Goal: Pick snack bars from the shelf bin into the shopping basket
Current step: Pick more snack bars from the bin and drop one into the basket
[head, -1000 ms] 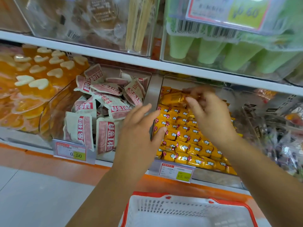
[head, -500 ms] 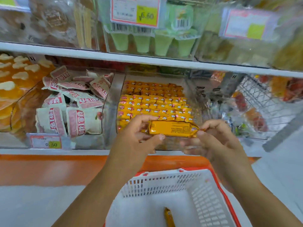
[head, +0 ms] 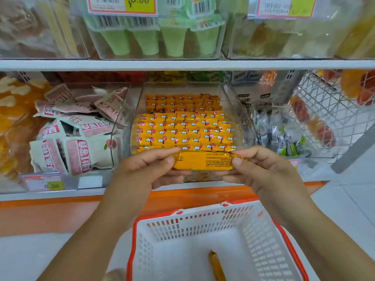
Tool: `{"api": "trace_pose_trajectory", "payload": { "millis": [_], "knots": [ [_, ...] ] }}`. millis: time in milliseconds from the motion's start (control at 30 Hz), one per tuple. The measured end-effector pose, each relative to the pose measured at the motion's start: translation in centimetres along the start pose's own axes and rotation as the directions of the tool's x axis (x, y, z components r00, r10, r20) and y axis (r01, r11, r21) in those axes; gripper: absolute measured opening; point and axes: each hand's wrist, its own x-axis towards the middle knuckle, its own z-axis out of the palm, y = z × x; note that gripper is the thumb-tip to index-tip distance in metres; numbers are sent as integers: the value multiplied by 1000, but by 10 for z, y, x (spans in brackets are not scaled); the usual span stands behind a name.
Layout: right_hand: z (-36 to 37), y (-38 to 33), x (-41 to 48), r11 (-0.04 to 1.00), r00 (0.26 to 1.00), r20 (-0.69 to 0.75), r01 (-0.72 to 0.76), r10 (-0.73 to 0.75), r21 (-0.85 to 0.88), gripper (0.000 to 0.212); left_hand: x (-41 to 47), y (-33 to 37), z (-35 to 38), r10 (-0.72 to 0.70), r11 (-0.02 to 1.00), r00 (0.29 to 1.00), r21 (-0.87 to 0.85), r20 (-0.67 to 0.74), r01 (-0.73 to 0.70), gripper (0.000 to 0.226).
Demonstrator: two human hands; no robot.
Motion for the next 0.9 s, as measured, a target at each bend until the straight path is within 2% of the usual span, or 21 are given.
{"api": "trace_pose_trajectory", "payload": {
  "millis": [200,333,400,467,500,567,600,733,800,900],
  "knots": [
    [-7,-1,3,989,995,37,-97,93,108,45,3,-1,-1,-13,999,997,35,77,10,29],
    [-10,-2,0,986,992,77,-110,101,122,52,1,2,-5,4,998,992,66,127,-13,39],
    [-9,1,-1,995,997,32,-69,67,71,47,-1,3,-3,15,995,998,95,67,-21,32],
    [-7,7,0,996,1000,-24,-7,5,-93,44,-1,3,0,31,988,1000,149,-3,-30,22],
    [-6,8,0,986,999,-47,14,-22,-166,49,0,3,2,43,982,999,185,-24,-38,23],
    [-3,10,0,981,996,-74,41,-56,-189,54,0,4,7,65,975,996,217,-55,-51,31],
    [-3,10,0,982,995,-73,60,-75,-181,52,0,4,9,75,977,994,207,-81,-57,31],
    [5,8,-1,989,982,-126,132,-140,-70,40,0,3,17,160,968,973,218,-163,-123,6],
    [9,7,-3,984,973,-149,171,-176,-44,37,1,3,19,196,961,968,227,-156,-158,13],
    [12,5,-5,977,966,-154,196,-207,-80,16,3,4,18,210,963,969,200,-133,-181,13]
  ]
}}
